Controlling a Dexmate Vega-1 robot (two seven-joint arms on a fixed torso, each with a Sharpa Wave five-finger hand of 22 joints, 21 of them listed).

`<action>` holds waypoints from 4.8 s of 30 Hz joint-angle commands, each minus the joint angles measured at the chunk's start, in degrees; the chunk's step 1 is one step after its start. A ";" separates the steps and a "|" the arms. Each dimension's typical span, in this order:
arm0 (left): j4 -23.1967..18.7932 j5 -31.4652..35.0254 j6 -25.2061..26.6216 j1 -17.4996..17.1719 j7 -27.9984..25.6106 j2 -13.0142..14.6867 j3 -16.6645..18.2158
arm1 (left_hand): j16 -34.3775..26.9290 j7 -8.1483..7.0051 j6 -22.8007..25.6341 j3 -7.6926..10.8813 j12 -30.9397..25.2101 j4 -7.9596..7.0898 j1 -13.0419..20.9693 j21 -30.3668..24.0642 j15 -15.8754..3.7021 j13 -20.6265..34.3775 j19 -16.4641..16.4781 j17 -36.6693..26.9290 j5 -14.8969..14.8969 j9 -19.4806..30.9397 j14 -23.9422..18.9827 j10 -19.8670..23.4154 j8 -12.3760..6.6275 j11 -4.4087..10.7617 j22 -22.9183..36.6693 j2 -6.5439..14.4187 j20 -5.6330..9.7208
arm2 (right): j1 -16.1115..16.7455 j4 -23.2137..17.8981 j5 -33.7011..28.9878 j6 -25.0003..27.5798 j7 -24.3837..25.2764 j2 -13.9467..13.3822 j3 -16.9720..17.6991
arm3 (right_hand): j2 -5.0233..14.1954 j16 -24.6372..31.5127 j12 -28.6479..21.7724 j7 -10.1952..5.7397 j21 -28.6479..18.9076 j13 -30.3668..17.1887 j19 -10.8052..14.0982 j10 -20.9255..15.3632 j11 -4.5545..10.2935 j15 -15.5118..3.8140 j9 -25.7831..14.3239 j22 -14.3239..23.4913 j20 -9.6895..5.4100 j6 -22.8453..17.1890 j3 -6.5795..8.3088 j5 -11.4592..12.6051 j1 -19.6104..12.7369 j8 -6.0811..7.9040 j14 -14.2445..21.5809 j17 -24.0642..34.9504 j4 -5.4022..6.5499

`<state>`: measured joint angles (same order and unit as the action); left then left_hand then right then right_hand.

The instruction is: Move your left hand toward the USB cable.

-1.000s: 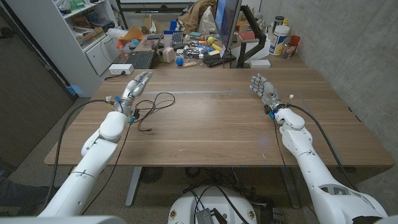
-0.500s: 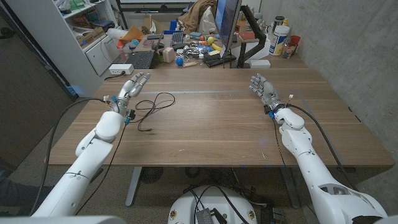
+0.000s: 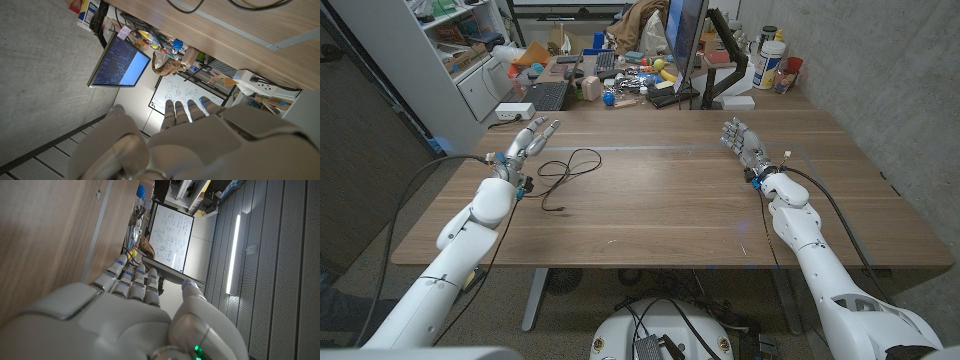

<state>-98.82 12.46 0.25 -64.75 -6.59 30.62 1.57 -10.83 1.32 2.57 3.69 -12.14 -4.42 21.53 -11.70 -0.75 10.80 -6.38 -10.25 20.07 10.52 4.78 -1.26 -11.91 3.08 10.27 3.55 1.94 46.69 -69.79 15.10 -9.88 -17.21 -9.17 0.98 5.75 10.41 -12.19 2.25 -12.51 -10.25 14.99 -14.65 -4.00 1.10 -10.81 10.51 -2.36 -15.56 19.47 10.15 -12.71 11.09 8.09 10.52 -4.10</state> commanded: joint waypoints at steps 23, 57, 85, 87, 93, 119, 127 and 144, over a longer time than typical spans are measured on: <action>-2.53 12.66 6.53 -0.14 -4.56 3.52 -3.19 | -0.20 -0.64 1.95 -0.04 -0.01 0.25 1.38 0.00 -0.42 0.19 0.12 -0.32 -0.02 0.25 -0.75 1.04 -0.49 0.98 0.07 0.53 0.64 | 0.32 -0.55 -0.32 0.27 0.39 -0.11 -0.09 | 0.11 0.37 0.11 0.05 0.22 -0.26 0.52 -0.52 0.25 0.07 -0.07 0.17 -0.27 -0.45 0.13 0.31 -0.17 0.16 0.69 0.22 -0.06; -3.06 16.68 12.90 1.08 -2.44 5.69 -5.35 | -0.31 -1.07 4.15 -0.04 -0.17 0.54 2.29 -0.09 -0.49 0.22 0.65 -0.33 -0.06 0.30 -1.73 2.09 -0.91 1.48 0.06 1.08 -0.34 | -0.29 0.22 -0.39 0.39 -0.10 -0.33 -0.13 | 0.14 0.37 0.12 -0.03 0.32 -0.27 0.55 -0.58 0.03 0.04 -0.07 0.18 -0.27 -0.44 0.11 0.32 -0.12 0.13 0.76 0.22 -0.07; 0.61 19.08 15.57 4.54 -1.32 7.57 -9.33 | -0.27 -1.24 4.57 -0.12 -0.09 0.65 2.75 0.00 -0.53 0.23 0.59 -0.35 -0.12 0.32 -2.03 2.39 -0.74 1.80 0.08 1.37 -0.60 | -1.06 0.84 -1.05 0.07 0.30 -0.35 -0.31 | 0.21 0.35 0.13 -0.01 0.39 -0.27 0.58 -0.63 0.36 0.04 -0.07 0.18 -0.24 -0.42 0.14 0.34 -0.14 0.11 0.78 0.20 -0.10; 0.92 18.97 15.44 4.72 -1.38 7.60 -9.47 | -0.27 -1.30 4.58 -0.13 -0.08 0.65 2.78 0.00 -0.61 0.23 0.59 -0.35 -0.13 0.32 -2.04 2.40 -0.72 1.77 0.08 1.39 -0.58 | -1.10 0.90 -1.05 0.04 0.35 -0.29 -0.31 | 0.22 0.35 0.13 0.01 0.40 -0.27 0.57 -0.63 0.31 0.04 -0.07 0.18 -0.23 -0.45 0.14 0.34 -0.12 0.11 0.78 0.21 -0.09; 1.43 19.41 15.88 5.27 -1.22 7.91 -10.27 | -0.27 -1.39 4.59 -0.15 -0.06 0.66 2.84 0.02 -0.63 0.23 0.58 -0.35 -0.15 0.33 -2.11 2.43 -0.67 1.78 0.08 1.43 -0.61 | -1.33 1.28 -1.12 -0.22 0.49 -0.11 -0.37 | 0.21 0.36 0.14 -0.02 0.41 -0.27 0.59 -0.64 0.23 0.07 -0.07 0.18 -0.26 -0.44 0.13 0.33 -0.11 0.11 0.80 0.21 -0.09; 2.95 19.32 17.07 6.34 -0.47 8.20 -12.24 | -0.23 -1.69 4.99 -0.32 0.01 0.69 3.11 0.01 -1.02 0.24 0.70 -0.37 -0.21 0.34 -2.31 2.62 -0.57 2.04 0.08 1.58 -0.31 | -1.74 1.90 -1.20 -0.53 0.37 -0.02 -0.42 | 0.20 0.38 0.11 -0.04 0.46 -0.27 0.62 -0.78 0.20 0.14 -0.07 0.19 -0.24 -0.46 0.09 0.32 -0.04 0.10 0.89 0.22 -0.07; 2.92 19.19 17.40 6.24 -0.30 8.21 -12.61 | -0.23 -1.75 5.18 -0.37 0.02 0.70 3.17 0.03 -1.23 0.24 0.67 -0.37 -0.24 0.35 -2.38 2.68 -0.57 2.04 0.09 1.62 -0.58 | -1.58 1.65 -1.22 -0.49 0.37 -0.15 -0.37 | 0.22 0.40 0.13 -0.02 0.46 -0.27 0.64 -0.74 0.16 0.18 -0.07 0.19 -0.22 -0.57 0.09 0.32 -0.02 0.14 0.94 0.23 -0.06; 2.81 18.89 18.00 6.28 0.49 8.12 -13.56 | -0.18 -1.81 5.52 -0.49 0.05 0.70 3.31 0.06 -1.07 0.25 0.64 -0.38 -0.28 0.36 -2.40 2.82 -0.55 2.14 0.09 1.70 -0.82 | -1.30 1.25 -1.01 -0.46 0.17 -0.40 -0.20 | 0.21 0.38 0.13 -0.08 0.49 -0.27 0.64 -0.76 0.33 0.13 -0.07 0.19 -0.18 -0.54 0.09 0.32 -0.03 0.12 0.97 0.21 -0.09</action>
<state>-95.77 31.59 17.93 -58.39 -6.50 38.80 -11.34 -10.83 -0.42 7.60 3.39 -12.14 -3.79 24.32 -11.70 -1.64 10.79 -5.64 -10.54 20.07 10.81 2.41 1.42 -12.36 5.11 10.26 5.29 1.62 45.23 -68.38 13.90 -10.34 -16.86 -9.41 0.65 5.75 10.41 -12.19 2.25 -12.07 -10.24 14.99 -15.06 -3.77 1.32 -10.77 10.51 -2.35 -15.56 19.47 10.15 -12.71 11.09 8.72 10.52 -4.10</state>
